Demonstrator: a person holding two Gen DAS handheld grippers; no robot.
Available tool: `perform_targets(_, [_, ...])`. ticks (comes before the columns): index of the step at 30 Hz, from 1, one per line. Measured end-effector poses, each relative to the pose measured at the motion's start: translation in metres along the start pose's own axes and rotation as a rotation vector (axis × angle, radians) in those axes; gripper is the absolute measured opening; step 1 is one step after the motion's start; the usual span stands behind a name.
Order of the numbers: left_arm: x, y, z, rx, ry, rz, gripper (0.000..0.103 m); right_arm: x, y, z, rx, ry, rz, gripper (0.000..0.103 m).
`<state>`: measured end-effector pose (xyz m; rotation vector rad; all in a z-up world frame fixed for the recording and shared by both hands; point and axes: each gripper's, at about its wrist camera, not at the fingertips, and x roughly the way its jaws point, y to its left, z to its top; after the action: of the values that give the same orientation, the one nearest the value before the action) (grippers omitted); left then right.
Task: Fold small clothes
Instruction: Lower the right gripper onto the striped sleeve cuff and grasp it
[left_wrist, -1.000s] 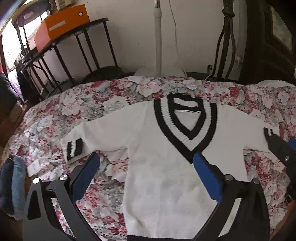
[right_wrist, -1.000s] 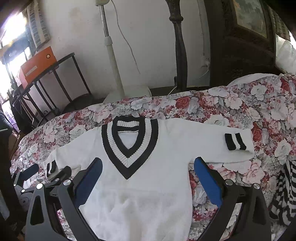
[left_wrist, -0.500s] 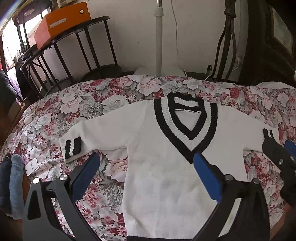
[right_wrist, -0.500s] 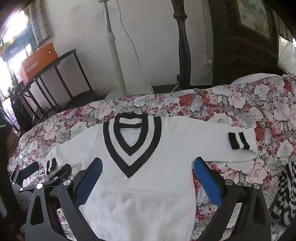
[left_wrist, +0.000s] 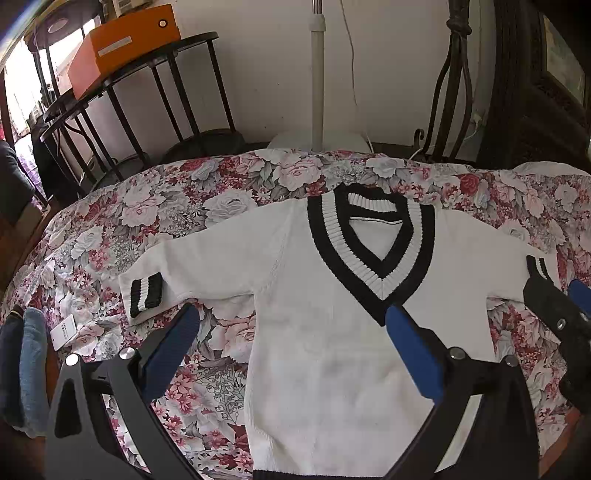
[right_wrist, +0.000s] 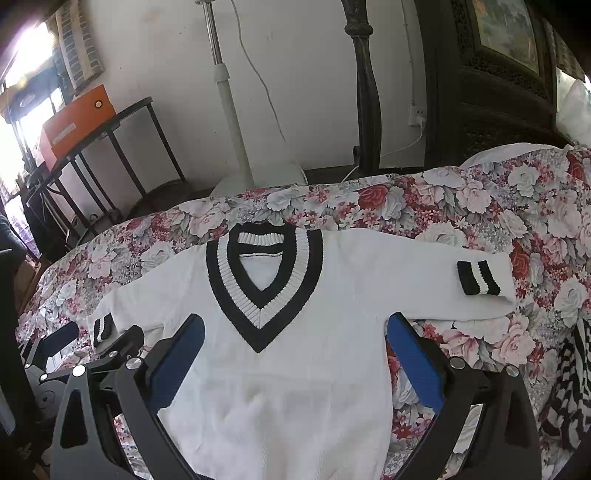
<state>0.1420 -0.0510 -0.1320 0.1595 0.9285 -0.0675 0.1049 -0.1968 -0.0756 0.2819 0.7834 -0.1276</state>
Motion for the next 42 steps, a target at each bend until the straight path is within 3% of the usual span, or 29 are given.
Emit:
perform_targets(20, [0.011,-0.001,-0.005,0.012,0.023,0.014,0.098,0.009,-0.002,-0.008,0.005,0.020,-0.003,0.100])
perform_targets(25, [0.054,-0.003,-0.011,0.025,0.136,0.055,0.098,0.032,-0.014,-0.008,0.043,0.083,0.005,0.100])
perform_targets(28, [0.088,-0.005,-0.016,0.032,0.253,0.083,0.098,0.054,-0.027,-0.010,0.097,0.144,0.004,0.100])
perform_targets(32, [0.134,-0.002,-0.040,0.015,0.461,0.017,0.098,0.094,-0.030,-0.027,0.118,0.264,0.008,0.100])
perform_targets(34, [0.149,0.000,-0.054,0.026,0.529,0.012,0.098,0.113,-0.027,-0.041,0.101,0.340,0.005,0.099])
perform_targets(37, [0.169,0.005,-0.079,0.101,0.594,0.056,0.099,0.143,-0.023,-0.072,0.046,0.488,-0.025,0.099])
perform_targets(39, [0.176,0.013,-0.094,0.127,0.618,0.035,0.099,0.158,-0.024,-0.098,0.037,0.607,-0.022,0.100])
perform_targets(42, [0.175,0.029,-0.099,0.076,0.642,-0.008,0.099,0.149,-0.017,-0.106,-0.052,0.583,-0.035,0.099])
